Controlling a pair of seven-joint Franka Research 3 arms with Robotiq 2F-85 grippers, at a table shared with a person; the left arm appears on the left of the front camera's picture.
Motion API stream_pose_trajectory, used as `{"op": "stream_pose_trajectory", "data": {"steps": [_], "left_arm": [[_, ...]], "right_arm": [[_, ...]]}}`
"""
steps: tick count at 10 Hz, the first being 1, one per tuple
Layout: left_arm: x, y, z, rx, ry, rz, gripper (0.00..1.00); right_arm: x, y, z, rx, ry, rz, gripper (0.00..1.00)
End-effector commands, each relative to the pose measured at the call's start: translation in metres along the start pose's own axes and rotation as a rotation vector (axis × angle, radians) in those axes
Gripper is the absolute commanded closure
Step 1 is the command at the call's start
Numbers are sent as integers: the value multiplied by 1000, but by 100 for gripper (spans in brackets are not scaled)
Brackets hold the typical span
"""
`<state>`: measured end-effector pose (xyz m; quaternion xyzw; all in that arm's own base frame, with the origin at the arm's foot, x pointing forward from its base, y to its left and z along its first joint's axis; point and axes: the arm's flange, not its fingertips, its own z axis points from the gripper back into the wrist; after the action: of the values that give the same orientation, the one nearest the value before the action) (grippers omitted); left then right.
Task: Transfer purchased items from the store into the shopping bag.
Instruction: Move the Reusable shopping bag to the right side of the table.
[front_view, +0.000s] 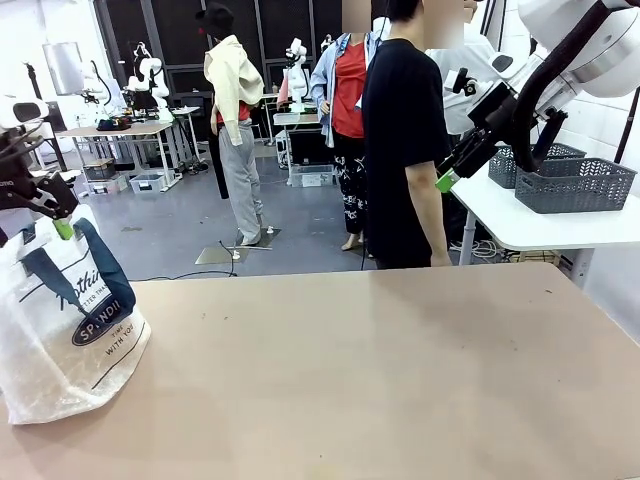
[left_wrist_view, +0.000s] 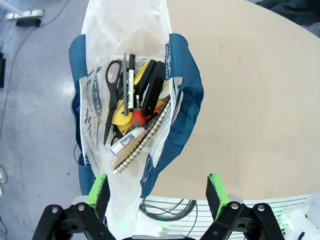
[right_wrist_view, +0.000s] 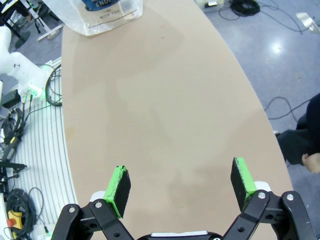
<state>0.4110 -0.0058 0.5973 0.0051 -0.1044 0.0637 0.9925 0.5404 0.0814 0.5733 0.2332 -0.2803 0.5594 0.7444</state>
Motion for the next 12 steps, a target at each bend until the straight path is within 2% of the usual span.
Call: {"op": "stream_pose_trajectory", "data": {"steps": [1,5,7,9,10,12], "left_arm": [[0,1,-1,-1,-2,3,0],[0,0,0,0,0,0,0],[1,-13,4,-122,27,-201,0],[5,-26,4,-292,-34,-377,0],[8,-30,0,-338,-62,-456,0],[17,-43,-9,-380,-217,-636,0]], "right_arm": [[0,1,-1,1,-6,-4,0],[0,1,-1,1,-6,-4,0],[0,1,-1,1,-6,-4,0],[0,1,-1,1,-6,-4,0],[0,1,-1,1,-6,-4,0],[0,1,-1,1,-6,-4,0]]}}
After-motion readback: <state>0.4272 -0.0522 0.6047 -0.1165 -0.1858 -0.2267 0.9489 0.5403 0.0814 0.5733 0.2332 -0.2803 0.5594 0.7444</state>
